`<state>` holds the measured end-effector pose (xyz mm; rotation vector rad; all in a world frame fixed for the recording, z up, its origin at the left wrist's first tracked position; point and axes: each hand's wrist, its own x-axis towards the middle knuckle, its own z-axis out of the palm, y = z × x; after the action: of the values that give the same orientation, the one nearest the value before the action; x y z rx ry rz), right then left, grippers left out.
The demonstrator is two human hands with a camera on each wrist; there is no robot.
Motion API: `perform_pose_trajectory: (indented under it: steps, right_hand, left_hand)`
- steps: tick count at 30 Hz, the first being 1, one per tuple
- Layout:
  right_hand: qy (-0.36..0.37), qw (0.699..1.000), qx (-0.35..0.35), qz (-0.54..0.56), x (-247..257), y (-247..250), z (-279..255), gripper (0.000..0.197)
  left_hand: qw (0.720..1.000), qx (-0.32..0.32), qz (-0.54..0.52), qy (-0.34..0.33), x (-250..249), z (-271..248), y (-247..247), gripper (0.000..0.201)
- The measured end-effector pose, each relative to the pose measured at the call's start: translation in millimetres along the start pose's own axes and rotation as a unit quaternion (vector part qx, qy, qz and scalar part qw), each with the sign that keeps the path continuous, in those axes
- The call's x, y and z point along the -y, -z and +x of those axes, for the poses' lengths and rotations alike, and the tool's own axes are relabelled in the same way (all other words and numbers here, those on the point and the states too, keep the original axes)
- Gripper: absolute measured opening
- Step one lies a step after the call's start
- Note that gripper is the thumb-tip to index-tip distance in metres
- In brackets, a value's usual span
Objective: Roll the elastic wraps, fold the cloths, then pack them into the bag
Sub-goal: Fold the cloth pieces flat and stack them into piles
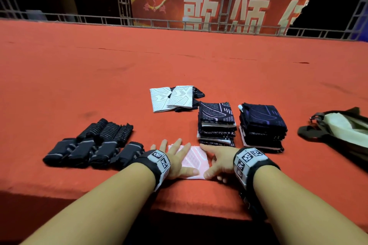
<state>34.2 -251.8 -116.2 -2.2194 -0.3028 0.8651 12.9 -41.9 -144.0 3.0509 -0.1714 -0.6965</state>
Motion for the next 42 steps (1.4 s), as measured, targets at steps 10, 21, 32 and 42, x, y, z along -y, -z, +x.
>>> perform_pose_trajectory:
  steps: [10,21,32,42]
  right_hand:
    - [0.036,0.991,-0.122,0.034,-22,-9,-11,0.105]
    - [0.011,0.966,-0.163,0.2,-5,-24,-45,0.067]
    - [0.139,0.87,-0.225,0.416,23,19,-86,0.022]
    - [0.172,0.784,-0.367,0.469,27,62,-73,0.012]
  left_hand:
    - [0.996,-0.067,-0.051,-0.031,-7,-4,30,0.064]
    - [0.982,-0.03,-0.176,-0.057,-26,-44,99,0.011]
    - [0.845,-0.091,-0.487,-0.199,-47,-87,183,0.018]
    - [0.799,-0.166,-0.549,-0.182,-79,-66,199,0.028]
